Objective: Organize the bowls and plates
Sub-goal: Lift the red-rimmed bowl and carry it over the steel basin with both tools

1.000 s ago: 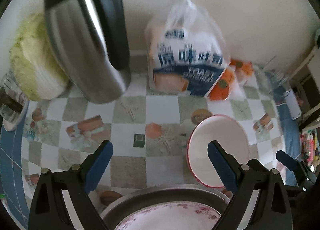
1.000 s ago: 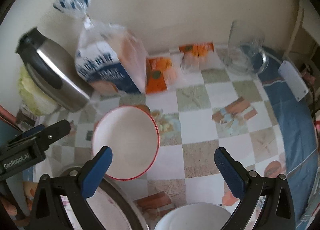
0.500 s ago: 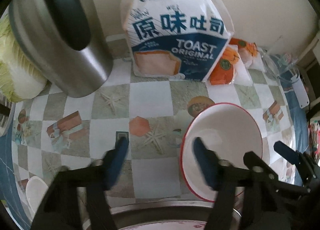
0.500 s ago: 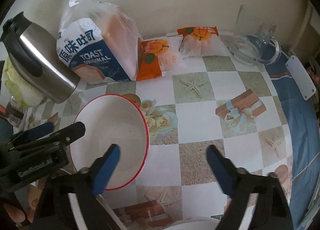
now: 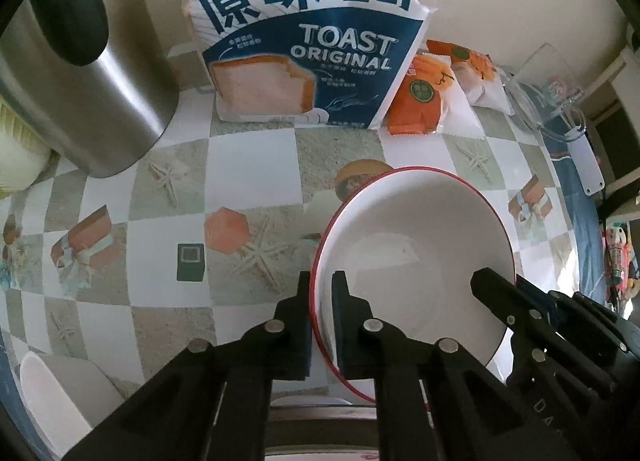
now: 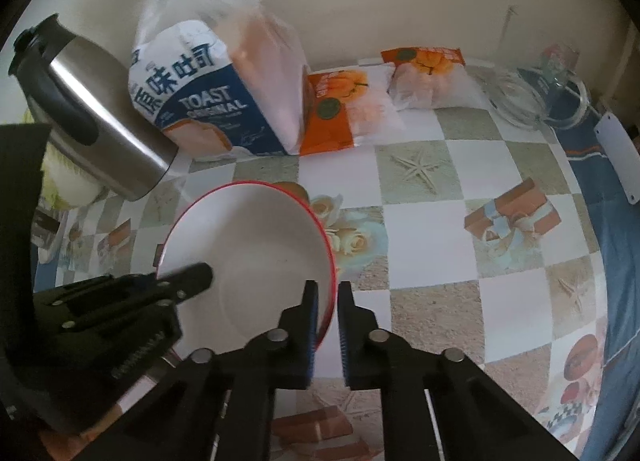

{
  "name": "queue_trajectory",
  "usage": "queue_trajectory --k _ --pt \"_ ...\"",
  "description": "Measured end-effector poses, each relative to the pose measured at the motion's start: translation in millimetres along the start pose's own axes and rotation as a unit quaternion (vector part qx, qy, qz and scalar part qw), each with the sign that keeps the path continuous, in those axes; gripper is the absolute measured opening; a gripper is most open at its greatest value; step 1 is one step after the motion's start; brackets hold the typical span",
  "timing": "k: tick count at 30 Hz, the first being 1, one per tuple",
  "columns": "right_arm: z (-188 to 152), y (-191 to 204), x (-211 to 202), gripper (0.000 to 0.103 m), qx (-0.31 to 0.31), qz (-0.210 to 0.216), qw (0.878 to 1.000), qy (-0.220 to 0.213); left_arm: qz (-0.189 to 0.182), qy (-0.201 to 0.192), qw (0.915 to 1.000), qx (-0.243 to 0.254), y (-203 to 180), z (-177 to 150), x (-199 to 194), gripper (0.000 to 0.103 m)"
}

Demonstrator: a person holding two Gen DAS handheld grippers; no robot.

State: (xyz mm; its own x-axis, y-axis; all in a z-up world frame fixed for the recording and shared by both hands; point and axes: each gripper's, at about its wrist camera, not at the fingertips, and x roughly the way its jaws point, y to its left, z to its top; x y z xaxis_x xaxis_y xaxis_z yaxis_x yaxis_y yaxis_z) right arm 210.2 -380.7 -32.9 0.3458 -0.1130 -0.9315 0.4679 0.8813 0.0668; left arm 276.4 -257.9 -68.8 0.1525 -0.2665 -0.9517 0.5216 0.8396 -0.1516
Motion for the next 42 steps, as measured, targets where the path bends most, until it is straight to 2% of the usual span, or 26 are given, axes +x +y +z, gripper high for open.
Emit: queue_trajectory --k 8,13,17,25,33,42 --pt "3 -10 -20 0.009 0.009 -0.001 1.000 -0.020 -0.014 -0.022 0.9996 0.010 -16 -1 -20 0.009" --pt "4 -7 -48 0.009 -0.001 -0.010 0.999 -0.043 -0.001 -0.050 0.9980 0.039 -30 -4 -51 0.009" --pt "0 -4 -70 0.010 -0.002 -0.002 0.998 -0.056 -0.007 -0.061 0.9976 0.031 -25 -12 -73 0.010" --pt "-21 15 -96 0.010 -0.021 0.004 0.997 -0.069 0.003 -0.088 0.9958 0.026 -13 -43 -104 0.010" --pt "-43 41 -116 0.010 -0.052 -0.009 0.995 -0.080 0.011 -0.104 0.9942 0.023 -2 -75 -124 0.010" --pt "-74 59 -125 0.010 -0.058 0.010 0.995 -0.081 0.009 -0.128 0.9918 -0.001 13 -110 -143 0.010"
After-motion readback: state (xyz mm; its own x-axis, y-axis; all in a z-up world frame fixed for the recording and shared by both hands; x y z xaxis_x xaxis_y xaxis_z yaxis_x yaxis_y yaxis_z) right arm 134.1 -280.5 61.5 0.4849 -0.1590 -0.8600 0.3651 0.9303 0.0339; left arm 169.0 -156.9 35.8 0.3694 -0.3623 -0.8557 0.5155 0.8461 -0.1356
